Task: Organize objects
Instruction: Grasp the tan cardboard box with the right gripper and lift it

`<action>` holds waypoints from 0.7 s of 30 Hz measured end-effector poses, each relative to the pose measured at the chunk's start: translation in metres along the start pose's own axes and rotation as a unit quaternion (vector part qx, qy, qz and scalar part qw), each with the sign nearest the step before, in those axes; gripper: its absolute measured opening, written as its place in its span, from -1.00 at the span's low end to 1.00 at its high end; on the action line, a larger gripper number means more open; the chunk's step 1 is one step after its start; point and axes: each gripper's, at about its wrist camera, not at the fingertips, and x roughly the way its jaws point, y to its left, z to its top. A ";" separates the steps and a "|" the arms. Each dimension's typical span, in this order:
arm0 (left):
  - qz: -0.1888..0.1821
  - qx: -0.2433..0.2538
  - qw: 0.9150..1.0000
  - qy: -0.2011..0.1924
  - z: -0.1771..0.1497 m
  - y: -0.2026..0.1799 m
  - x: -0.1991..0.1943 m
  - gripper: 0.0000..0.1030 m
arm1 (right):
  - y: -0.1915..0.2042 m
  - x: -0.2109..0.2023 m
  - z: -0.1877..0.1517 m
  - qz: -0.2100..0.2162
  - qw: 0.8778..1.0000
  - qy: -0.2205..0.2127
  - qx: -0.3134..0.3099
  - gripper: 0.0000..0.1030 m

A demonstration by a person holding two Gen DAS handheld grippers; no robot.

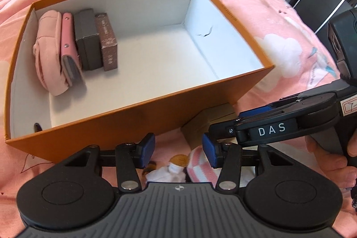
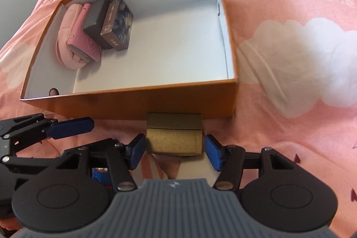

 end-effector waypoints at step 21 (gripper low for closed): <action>0.006 0.014 1.000 -0.005 -0.001 -0.011 -0.010 0.12 | 0.000 -0.011 -0.005 -0.007 1.000 -0.024 -0.018 0.17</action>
